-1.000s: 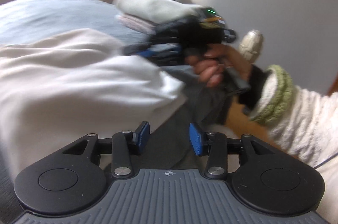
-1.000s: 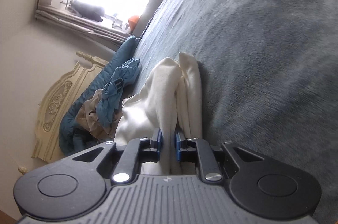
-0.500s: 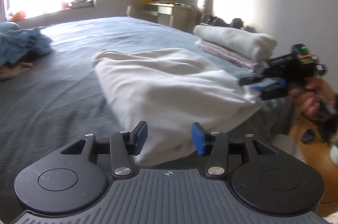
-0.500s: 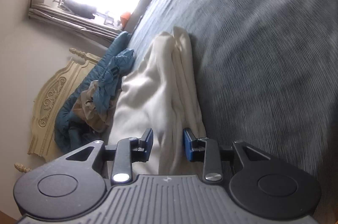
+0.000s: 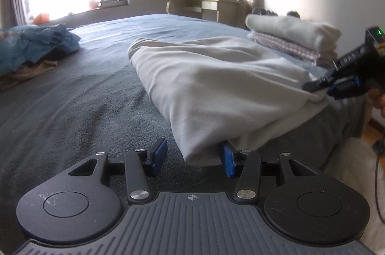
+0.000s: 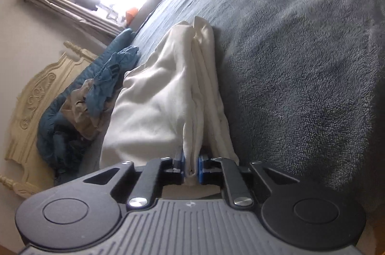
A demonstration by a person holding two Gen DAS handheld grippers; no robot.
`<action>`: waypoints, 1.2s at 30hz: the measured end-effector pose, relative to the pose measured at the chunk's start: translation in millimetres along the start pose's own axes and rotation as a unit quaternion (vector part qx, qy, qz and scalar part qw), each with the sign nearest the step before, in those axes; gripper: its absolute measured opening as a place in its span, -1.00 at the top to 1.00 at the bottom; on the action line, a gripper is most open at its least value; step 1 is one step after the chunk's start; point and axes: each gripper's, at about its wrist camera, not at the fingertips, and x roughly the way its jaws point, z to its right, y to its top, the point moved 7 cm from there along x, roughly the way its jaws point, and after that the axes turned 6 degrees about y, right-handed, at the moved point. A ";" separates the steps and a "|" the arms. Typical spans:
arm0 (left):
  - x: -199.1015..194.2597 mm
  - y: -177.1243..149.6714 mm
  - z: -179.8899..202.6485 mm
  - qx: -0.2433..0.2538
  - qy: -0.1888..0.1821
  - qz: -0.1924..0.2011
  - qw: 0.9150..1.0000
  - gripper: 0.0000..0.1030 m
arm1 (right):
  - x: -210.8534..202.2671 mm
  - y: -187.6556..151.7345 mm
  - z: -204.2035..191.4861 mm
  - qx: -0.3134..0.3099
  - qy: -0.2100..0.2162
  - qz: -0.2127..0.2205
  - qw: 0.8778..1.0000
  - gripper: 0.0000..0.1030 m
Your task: Fold clothes
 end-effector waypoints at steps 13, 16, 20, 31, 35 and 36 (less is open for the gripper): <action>-20.2 2.7 11.5 0.043 0.044 0.050 0.997 0.78 | -18.6 2.2 -8.0 -0.005 -0.016 0.042 0.999 0.83; -27.1 0.0 27.5 0.132 0.075 0.068 0.986 0.80 | -30.2 5.2 -17.3 -0.029 -0.022 0.055 0.998 0.83; -15.8 -16.7 31.7 0.177 0.086 0.044 0.979 0.82 | -26.6 -1.0 2.0 -0.014 -0.040 0.042 0.998 0.84; -11.9 -23.7 15.6 0.137 0.052 0.029 0.989 0.80 | -16.4 -15.2 18.7 -0.025 -0.040 0.039 0.998 0.85; -19.0 -23.7 0.0 0.081 0.012 0.004 0.997 0.64 | -25.1 -17.9 14.1 -0.041 -0.034 0.051 0.997 0.76; -21.5 -24.2 -5.3 0.059 0.006 -0.007 0.998 0.49 | -28.4 -19.0 12.9 -0.044 -0.035 0.052 0.997 0.68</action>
